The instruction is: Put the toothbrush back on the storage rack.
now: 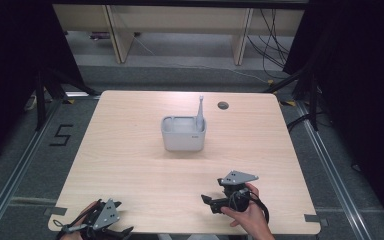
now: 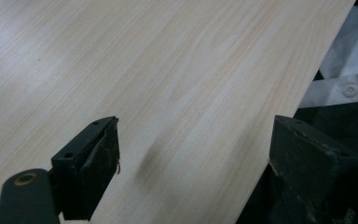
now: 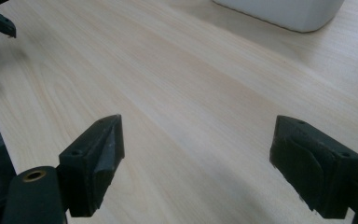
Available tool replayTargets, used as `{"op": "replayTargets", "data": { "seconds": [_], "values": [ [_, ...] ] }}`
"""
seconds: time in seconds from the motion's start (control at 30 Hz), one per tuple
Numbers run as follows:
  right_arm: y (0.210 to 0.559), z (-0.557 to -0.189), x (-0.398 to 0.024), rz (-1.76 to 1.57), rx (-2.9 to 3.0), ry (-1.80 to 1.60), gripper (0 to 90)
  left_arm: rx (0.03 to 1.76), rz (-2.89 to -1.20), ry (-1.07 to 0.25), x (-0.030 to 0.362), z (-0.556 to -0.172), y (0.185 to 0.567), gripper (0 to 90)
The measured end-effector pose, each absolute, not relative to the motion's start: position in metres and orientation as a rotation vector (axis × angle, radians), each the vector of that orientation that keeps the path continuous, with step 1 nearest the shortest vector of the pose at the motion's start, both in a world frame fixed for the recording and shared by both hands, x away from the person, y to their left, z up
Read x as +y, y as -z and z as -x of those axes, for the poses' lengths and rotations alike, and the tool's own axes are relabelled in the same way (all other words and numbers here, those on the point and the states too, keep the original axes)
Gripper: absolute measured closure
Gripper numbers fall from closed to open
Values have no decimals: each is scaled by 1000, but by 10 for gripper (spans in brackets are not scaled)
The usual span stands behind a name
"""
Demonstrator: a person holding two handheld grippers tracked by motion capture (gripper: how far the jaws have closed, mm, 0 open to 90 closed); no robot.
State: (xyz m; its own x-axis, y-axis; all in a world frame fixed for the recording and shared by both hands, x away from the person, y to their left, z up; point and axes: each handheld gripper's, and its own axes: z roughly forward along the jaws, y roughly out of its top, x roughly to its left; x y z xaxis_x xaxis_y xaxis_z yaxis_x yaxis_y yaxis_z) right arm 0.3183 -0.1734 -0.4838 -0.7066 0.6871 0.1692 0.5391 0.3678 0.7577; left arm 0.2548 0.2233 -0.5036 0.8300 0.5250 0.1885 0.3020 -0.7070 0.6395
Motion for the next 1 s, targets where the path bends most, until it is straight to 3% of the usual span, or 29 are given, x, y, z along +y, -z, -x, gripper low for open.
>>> {"op": "replayTargets", "data": {
  "seconds": [1.0],
  "values": [
    [494,-297,-197,-1144,2460,-1152,161,626,-2373,-466,222,-254,505,158]
  ]
}}
